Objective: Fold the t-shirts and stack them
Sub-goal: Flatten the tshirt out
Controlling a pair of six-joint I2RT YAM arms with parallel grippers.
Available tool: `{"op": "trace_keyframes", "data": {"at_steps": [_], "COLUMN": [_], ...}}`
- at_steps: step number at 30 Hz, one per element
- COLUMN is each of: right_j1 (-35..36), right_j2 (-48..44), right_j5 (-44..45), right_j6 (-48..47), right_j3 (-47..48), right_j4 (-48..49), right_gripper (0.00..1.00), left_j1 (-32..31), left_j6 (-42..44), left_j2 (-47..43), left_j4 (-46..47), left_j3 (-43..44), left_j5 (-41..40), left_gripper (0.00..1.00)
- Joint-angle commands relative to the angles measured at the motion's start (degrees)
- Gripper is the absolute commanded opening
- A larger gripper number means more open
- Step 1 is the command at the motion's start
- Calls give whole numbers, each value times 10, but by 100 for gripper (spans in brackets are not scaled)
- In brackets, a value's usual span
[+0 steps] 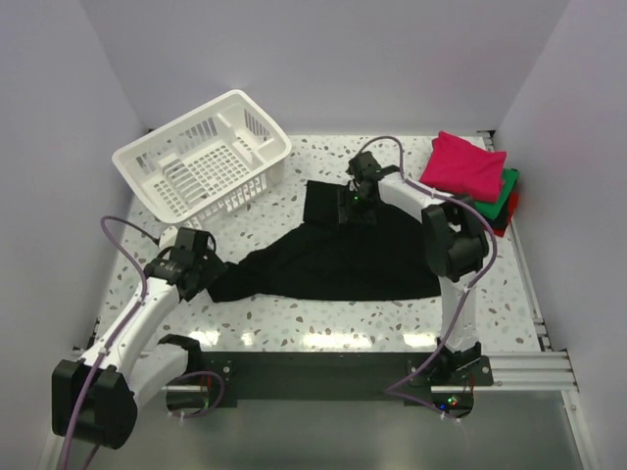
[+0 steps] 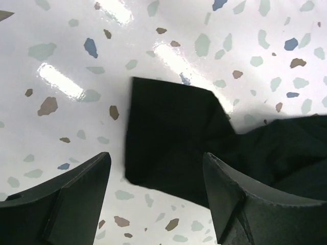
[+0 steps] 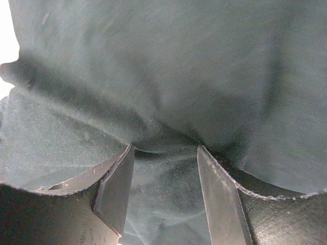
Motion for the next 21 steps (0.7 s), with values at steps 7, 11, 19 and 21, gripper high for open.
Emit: {"op": "trace_keyframes", "data": {"at_steps": [7, 11, 19, 21], "right_j1": [-71, -72, -71, -72], "right_j2": [-57, -59, -58, -57], "right_j5": [28, 9, 1, 0], "right_j6": [-12, -10, -11, -7], "right_j3": [-129, -135, -131, -131], "right_j4": [-36, -27, -28, -28], "right_gripper": [57, 57, 57, 57], "left_j1": [8, 9, 9, 9], "left_j6": [-20, 16, 87, 95], "left_j2": [16, 45, 97, 119], "left_j4": [42, 112, 220, 229], "left_j3": [-37, -39, -29, -27], "left_j5": [-58, -41, -13, 0], "left_gripper": [67, 57, 52, 51]}}
